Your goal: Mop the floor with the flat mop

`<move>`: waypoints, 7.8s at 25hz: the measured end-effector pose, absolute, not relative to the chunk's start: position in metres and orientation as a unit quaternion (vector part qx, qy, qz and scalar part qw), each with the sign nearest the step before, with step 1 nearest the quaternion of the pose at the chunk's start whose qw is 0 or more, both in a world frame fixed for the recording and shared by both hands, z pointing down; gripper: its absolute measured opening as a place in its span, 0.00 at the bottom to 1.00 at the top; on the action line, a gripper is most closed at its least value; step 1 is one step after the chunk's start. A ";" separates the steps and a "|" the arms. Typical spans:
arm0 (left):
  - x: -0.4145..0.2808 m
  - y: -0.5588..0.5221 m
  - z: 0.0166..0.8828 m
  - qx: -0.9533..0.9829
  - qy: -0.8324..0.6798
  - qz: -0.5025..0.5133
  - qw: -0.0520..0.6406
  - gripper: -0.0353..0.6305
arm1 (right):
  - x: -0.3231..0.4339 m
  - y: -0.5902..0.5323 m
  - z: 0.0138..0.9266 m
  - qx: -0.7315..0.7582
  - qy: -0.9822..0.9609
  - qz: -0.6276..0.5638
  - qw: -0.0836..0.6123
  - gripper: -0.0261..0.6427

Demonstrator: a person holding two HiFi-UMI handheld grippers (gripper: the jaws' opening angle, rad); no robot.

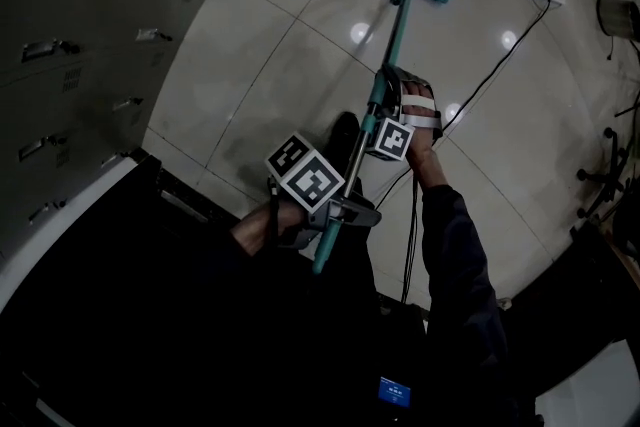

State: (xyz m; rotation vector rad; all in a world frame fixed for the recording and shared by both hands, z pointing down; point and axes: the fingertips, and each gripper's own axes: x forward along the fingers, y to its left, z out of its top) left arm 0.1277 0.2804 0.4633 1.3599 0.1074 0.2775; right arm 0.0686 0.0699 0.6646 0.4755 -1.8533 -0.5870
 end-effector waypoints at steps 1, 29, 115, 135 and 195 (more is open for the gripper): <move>0.124 0.294 0.462 0.627 0.049 0.129 0.766 0.26 | 0.065 0.083 0.663 0.201 -0.779 -0.247 0.540 0.25; 0.059 0.398 0.478 0.623 0.067 0.132 0.768 0.27 | 0.006 0.193 0.687 0.202 -0.779 -0.227 0.548 0.25; 0.164 0.029 0.448 0.613 0.024 0.078 0.786 0.28 | 0.093 -0.158 0.666 0.174 -0.796 -0.227 0.534 0.25; 0.174 0.016 0.441 0.641 0.036 0.090 0.761 0.28 | 0.112 -0.190 0.642 0.209 -0.782 -0.244 0.534 0.25; 0.178 -0.039 0.465 0.628 0.013 0.100 0.772 0.29 | 0.109 -0.236 0.670 0.196 -0.792 -0.230 0.530 0.25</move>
